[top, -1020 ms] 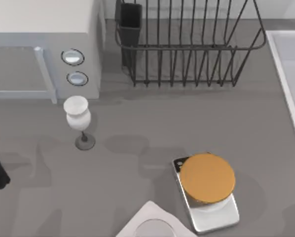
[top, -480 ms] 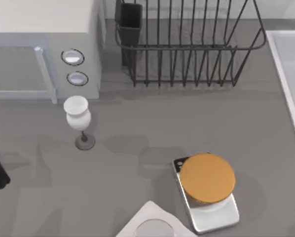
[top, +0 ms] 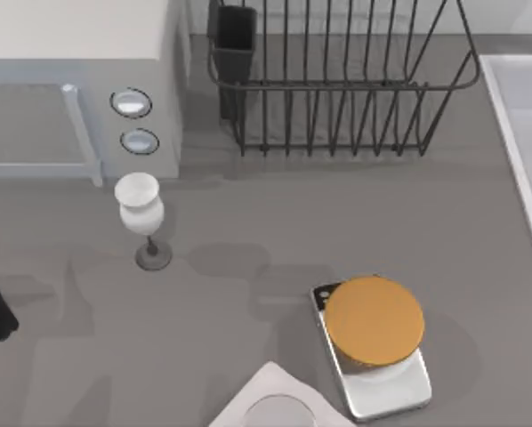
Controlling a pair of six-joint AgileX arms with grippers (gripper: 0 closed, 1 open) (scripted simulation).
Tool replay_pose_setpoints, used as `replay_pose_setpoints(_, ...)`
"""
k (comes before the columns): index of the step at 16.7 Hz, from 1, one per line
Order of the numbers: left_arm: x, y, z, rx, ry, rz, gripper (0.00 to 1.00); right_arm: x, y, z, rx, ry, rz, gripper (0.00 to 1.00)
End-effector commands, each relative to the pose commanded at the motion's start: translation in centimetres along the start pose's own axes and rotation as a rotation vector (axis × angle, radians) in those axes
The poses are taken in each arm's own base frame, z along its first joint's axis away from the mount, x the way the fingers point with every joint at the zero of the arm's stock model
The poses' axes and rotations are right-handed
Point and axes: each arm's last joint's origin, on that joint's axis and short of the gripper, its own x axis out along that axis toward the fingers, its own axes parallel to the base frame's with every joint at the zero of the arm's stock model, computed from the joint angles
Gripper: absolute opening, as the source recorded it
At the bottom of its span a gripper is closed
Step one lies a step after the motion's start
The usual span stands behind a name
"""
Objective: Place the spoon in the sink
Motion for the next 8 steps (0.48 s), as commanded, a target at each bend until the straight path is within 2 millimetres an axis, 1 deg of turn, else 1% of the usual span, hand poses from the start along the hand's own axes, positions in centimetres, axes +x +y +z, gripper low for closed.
replay_pose_setpoints(4,0.0,0.0,0.0,0.0,0.0,0.0,1.0,0.1,0.02,-0.02,0.0,0.0,0.001,1.0)
replay_pose_setpoints(8,0.0,0.0,0.0,0.0,0.0,0.0,1.0,0.1,0.02,-0.02,0.0,0.0,0.001,0.7)
